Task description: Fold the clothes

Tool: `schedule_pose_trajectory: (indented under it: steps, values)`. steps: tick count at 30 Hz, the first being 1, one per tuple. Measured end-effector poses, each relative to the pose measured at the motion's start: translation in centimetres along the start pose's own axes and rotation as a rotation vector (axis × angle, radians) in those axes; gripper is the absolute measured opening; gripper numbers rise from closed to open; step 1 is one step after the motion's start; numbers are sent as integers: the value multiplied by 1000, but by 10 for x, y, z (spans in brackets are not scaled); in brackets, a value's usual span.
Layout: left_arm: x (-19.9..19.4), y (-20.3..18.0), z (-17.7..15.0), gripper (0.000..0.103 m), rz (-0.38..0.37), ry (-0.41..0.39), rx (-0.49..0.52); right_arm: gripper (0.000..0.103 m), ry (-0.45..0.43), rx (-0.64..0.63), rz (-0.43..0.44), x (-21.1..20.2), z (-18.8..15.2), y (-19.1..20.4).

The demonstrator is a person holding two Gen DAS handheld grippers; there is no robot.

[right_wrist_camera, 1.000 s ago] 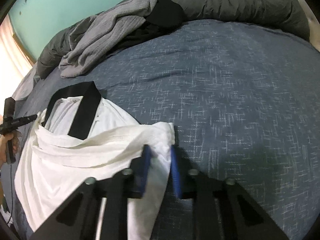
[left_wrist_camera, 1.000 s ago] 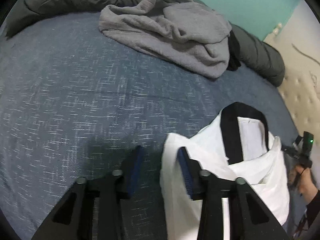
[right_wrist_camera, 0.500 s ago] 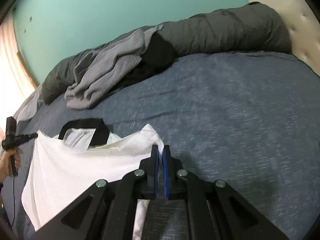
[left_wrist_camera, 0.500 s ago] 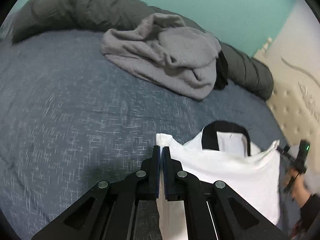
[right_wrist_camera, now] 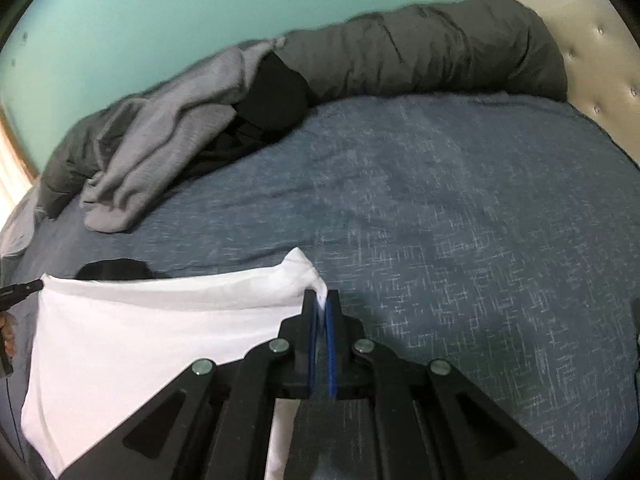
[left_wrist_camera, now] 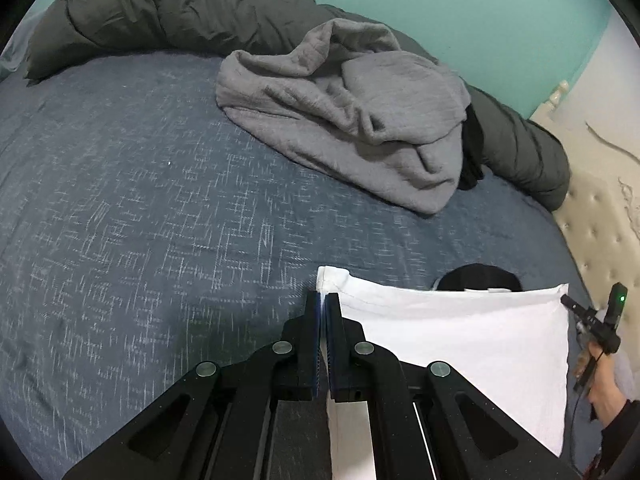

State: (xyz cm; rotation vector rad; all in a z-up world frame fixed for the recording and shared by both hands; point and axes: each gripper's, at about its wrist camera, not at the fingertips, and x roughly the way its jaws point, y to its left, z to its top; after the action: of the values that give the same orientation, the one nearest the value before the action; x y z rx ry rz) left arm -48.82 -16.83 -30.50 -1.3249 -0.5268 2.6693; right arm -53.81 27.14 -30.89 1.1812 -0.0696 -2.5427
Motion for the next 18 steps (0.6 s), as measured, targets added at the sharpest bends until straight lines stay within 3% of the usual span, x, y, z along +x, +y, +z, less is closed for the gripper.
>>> schedule_pose_trajectory:
  steps: [8, 14, 18]
  values:
    - [32, 4, -7, 5, 21, 83, -16, 6, 71, 21, -15, 23, -14, -4]
    - [-8, 24, -21, 16, 6, 39, -111, 16, 73, 69, -20, -11, -20, -23]
    - [-46, 31, -55, 16, -16, 76, -101, 16, 125, 67, 39, -49, -43, -22]
